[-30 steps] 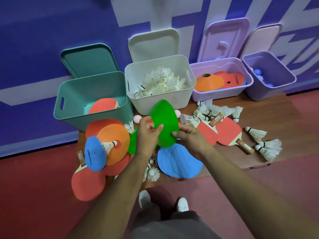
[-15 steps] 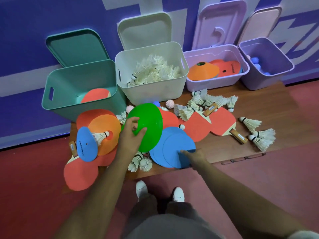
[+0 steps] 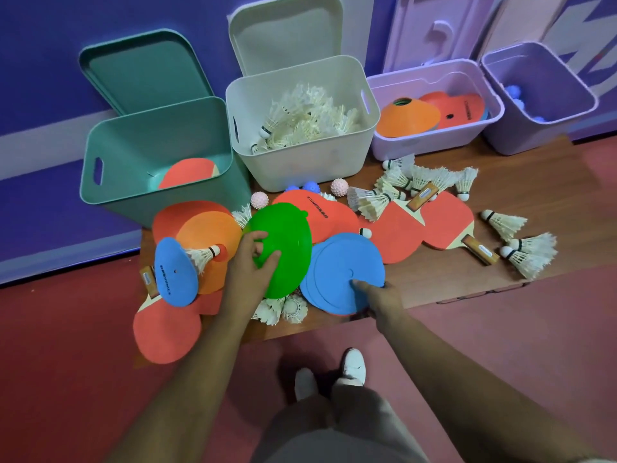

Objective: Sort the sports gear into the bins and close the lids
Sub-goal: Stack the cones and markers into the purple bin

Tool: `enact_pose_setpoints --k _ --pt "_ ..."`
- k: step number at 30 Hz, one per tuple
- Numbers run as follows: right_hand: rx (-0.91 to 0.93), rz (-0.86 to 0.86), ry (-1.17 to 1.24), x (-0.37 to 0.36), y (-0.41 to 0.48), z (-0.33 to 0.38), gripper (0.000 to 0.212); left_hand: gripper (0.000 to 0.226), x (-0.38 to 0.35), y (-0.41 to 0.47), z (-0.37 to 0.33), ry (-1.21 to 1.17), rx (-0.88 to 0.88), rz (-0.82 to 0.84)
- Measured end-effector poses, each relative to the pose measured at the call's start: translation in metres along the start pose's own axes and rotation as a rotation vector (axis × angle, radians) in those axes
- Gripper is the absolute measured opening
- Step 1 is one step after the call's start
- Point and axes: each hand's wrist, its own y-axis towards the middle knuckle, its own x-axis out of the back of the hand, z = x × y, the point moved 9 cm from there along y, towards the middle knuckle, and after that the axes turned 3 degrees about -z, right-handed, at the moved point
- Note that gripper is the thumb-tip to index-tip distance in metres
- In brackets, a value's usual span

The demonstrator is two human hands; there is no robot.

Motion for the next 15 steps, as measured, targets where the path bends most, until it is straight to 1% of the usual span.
enact_pose_setpoints --k 2,5,8,12,15 --pt "0.002 0.003 0.083 -0.006 -0.005 0.001 0.03 0.03 0.0 0.002 0.003 -0.022 -0.018 0.004" --pt "-0.02 0.063 0.21 -0.022 -0.016 0.004 0.033 0.03 -0.001 0.002 0.008 -0.039 -0.008 0.037" --pt "0.067 0.061 0.252 -0.025 -0.022 0.017 0.032 0.031 0.002 0.004 0.009 -0.049 -0.023 0.064" --pt "0.201 -0.009 0.257 -0.009 -0.037 0.043 0.036 0.032 0.007 0.01 -0.001 -0.052 -0.051 0.075" --pt "0.246 -0.013 0.313 0.007 -0.052 0.058 0.044 0.031 0.006 0.014 -0.018 -0.058 -0.099 0.085"
